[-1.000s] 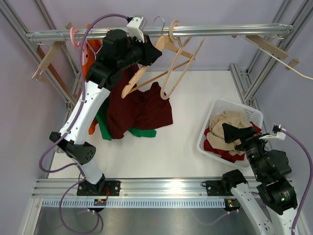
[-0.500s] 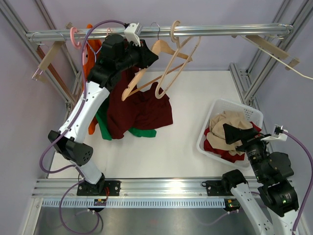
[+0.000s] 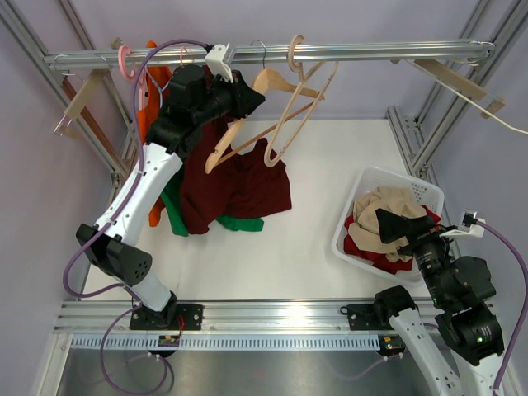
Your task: Remove the t-shirt from the hanger
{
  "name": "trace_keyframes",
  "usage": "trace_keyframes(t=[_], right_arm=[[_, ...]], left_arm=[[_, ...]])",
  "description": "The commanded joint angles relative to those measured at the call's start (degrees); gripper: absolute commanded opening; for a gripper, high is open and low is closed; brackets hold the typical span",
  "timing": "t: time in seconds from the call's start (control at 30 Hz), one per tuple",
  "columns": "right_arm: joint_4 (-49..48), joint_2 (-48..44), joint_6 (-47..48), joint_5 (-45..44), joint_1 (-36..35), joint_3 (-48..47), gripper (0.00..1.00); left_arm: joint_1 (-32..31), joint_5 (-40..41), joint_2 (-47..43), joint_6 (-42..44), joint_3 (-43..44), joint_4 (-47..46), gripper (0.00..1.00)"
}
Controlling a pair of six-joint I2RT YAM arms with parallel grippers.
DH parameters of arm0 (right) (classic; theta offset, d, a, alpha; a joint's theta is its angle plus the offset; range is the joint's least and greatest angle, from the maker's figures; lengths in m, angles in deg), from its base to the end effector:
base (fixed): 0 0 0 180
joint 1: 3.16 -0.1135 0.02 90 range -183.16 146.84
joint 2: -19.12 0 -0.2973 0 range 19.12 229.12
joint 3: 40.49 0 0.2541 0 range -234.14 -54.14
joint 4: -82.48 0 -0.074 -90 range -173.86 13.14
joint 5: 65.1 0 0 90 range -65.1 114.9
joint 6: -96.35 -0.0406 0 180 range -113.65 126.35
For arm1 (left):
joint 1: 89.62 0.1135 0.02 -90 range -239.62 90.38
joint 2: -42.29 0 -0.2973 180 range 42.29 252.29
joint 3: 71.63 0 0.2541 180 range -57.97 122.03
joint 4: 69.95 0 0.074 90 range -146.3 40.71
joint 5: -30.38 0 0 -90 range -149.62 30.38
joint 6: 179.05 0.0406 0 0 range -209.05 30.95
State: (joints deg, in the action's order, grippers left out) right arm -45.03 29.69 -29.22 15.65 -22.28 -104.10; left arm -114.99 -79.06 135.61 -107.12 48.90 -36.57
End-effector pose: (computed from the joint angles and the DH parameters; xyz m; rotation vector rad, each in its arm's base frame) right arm -0.0030 -0.0079 0.3722 0.3561 1.5553 0.6232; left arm 0.3329 -0.1728 0.5144 0.3745 1.7047 -0.8476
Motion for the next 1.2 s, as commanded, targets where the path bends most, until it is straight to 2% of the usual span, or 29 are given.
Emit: trace_keyframes(t=[0.0, 0.07, 0.13, 0.2, 0.33, 0.6, 0.7, 0.73, 0.8, 0.87, 1.0, 1.13, 1.17], right_arm=[[-0.9, -0.3, 0.7, 2.6, 0.1, -0.9, 0.99], [-1.1, -0.1, 0.7, 2.7, 0.2, -0.8, 1.00], [-1.4, 0.0, 0.6, 2.8, 0.1, -0.6, 1.00], [-1.6, -0.1, 0.6, 3.0, 0.1, -0.5, 0.99], [-1.7, 0.0, 0.5, 3.2, 0.1, -0.8, 1.00], [-2.5, 0.2, 0.2, 4.4, 0.1, -0.5, 0.99], [-3.0, 0.6, 0.2, 4.9, 0.1, -0.5, 0.99], [-3.2, 0.8, 0.2, 5.4, 0.1, -0.6, 0.99], [-3.6, 1.3, 0.2, 6.0, 0.1, -0.8, 0.99], [-4.5, 1.8, 0.2, 7.3, 0.1, -0.8, 0.99], [-6.5, 2.7, -0.2, 10.4, 0.1, -0.1, 0.99], [-10.2, 3.7, -1.5, 16.6, 0.1, 1.6, 1.00], [-10.7, 4.4, -1.7, 17.6, 0.1, 1.9, 0.99]], left_arm=[[0.5, -2.1, -1.6, -2.0, -1.4, -1.4, 0.00], [0.5, -2.3, -2.3, -2.1, -2.4, -2.1, 0.02], [0.5, -1.9, -3.1, -2.2, -3.2, -2.8, 0.08], [0.5, -1.6, -3.6, -2.1, -4.0, -2.9, 0.20], [0.4, -1.7, -4.1, -2.4, -5.0, -3.1, 0.26], [0.4, -1.7, -6.2, -2.5, -7.1, -3.6, 0.30], [0.3, -1.7, -8.0, -2.4, -7.9, -3.6, 0.44], [0.3, -1.4, -8.8, -2.2, -8.2, -3.6, 0.55], [0.3, -0.7, -10.9, -1.6, -8.4, -3.3, 0.65], [0.3, 1.3, -14.1, -0.7, -7.6, -1.5, 0.73], [0.3, 8.9, -19.9, 3.9, -5.2, 7.6, 0.74], [0.5, 28.3, -24.8, 7.2, -6.2, 14.7, 0.70], [0.6, 30.4, -25.6, 7.7, -6.8, 15.6, 0.68]])
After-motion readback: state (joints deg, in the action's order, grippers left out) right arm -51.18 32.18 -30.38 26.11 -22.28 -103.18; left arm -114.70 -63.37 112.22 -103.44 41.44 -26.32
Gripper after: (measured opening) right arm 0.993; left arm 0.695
